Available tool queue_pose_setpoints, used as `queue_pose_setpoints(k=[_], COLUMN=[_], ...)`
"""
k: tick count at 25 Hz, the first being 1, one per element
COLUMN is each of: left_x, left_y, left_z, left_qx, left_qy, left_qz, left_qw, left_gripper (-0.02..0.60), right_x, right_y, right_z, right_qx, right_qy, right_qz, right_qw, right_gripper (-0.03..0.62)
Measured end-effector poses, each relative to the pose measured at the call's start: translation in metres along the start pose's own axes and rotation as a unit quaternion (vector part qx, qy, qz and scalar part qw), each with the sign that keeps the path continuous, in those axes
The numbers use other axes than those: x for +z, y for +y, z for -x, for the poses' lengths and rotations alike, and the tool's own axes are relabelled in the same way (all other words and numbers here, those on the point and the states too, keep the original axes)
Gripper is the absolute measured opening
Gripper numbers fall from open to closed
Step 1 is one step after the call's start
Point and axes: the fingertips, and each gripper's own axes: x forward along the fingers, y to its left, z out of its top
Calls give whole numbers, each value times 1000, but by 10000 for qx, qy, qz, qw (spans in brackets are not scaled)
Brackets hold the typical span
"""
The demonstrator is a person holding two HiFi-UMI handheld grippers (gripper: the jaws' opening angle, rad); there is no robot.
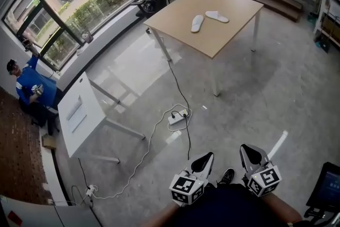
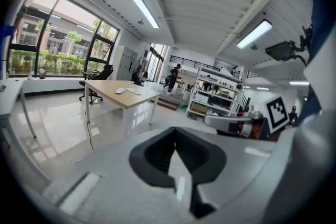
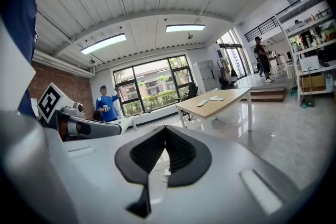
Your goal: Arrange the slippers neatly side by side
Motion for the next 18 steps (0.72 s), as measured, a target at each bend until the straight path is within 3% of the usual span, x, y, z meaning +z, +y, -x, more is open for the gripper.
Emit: queue_pose_setpoints(k=[9,18], left_x=[5,19], left_y=[-4,22], left_z=[-32,-76], left_qx=[138,49], left_qy=[115,146], left_qz=[148,233], left_qw=[9997,9996], left_gripper=[3,3], right_x=[3,7], right_y=[-35,-70], right_z=[-6,-39], right_qx=[-19,-226], right_qy=[122,198], right_qz=[-201,-188], right_qw=[9997,9994], right_gripper=[9,9])
